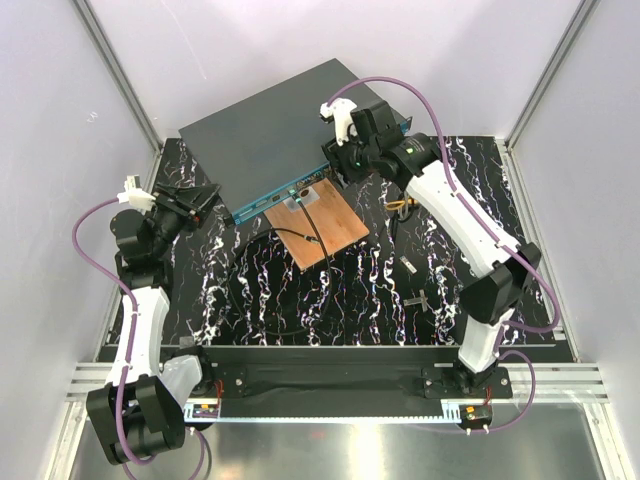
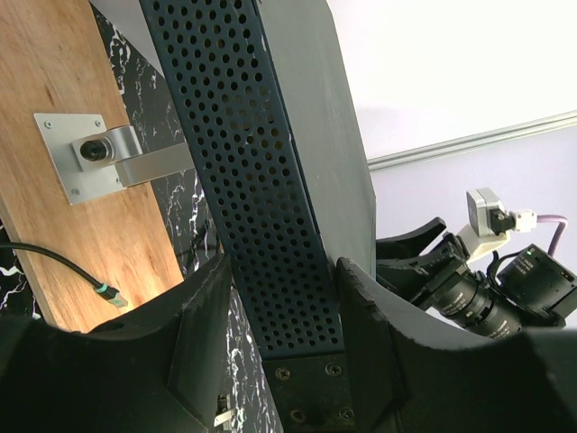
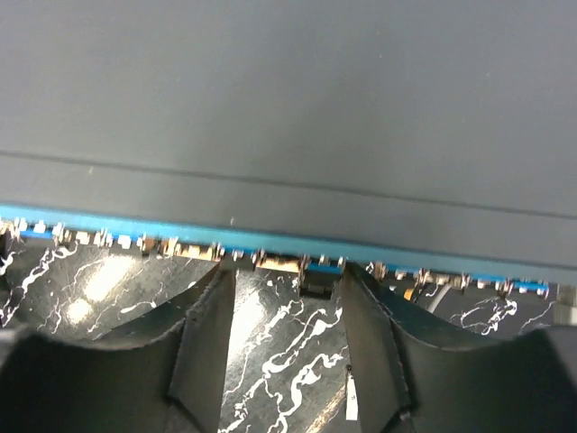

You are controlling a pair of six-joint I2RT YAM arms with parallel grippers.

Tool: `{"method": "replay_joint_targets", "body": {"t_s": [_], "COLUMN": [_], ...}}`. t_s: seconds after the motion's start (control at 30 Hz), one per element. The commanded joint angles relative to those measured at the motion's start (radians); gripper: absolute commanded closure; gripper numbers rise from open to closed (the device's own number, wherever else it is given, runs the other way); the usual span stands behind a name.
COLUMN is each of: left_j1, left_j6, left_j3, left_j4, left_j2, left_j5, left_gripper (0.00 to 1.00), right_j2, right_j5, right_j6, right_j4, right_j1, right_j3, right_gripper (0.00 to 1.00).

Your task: Insert the plug into the switch port

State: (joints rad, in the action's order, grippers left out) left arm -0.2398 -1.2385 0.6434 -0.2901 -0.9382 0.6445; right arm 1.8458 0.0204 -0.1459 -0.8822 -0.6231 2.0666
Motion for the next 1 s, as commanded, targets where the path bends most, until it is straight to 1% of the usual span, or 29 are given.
{"method": "replay_joint_targets", "body": {"t_s": [0.0,0.2,0.27,0.33,0.37,0.43,0.47,0.5,0.6,0.77,0.97], "left_j1": [0.01,0.008,0.008,0.008,0.01,0.01,0.008,0.008,0.008,0.008,0.008], "left_j6": [0.043,0.045,0.045,0.047,0.048,0.05,0.048,0.048,0.051,0.05,0.047], "left_j3": [0.019,0.022,0.024,0.027,0.027,0.027,0.027,0.027,0.029,0.024,0.022], "left_j4": [-0.061,-0.057,-0.057,-0.061,-0.061,-0.061,-0.064,-0.066,-0.064,-0.069,-0.076], "left_j2": [-0.008,-0.01,-0.011,-0.013,-0.013,-0.014,-0.016,-0.016,-0.013,-0.013,-0.016], "left_j5": [0.021,0.017,0.018,0.015,0.017,0.015,0.014,0.014,0.012,0.009,0.011], "left_gripper": [0.53,0.53,0.53,0.53,0.53,0.53,0.53,0.53,0.53,0.53,0.53], "right_j2": [-0.094,-0.18,-0.192,-0.21,-0.217,-0.226,-0.224,-0.223,-0.209,-0.163,-0.129], "right_j5": [0.036,0.099,0.105,0.104,0.098,0.09,0.087,0.081,0.081,0.081,0.116], "right_j6": [-0.033,-0.035,-0.035,-0.029,-0.018,-0.009,0.002,0.011,0.037,0.078,0.126], "right_j4": [0.082,0.025,0.022,0.035,0.054,0.078,0.1,0.115,0.164,0.198,0.218], "right_j1": [-0.009,0.046,0.062,0.072,0.079,0.082,0.08,0.08,0.082,0.08,0.08], "right_j3": [-0.058,-0.183,-0.227,-0.252,-0.266,-0.272,-0.267,-0.266,-0.255,-0.201,-0.174], "right_gripper": [0.44,0.42,0.43,0.47,0.59,0.69,0.8,0.87,0.94,0.95,0.96]}}
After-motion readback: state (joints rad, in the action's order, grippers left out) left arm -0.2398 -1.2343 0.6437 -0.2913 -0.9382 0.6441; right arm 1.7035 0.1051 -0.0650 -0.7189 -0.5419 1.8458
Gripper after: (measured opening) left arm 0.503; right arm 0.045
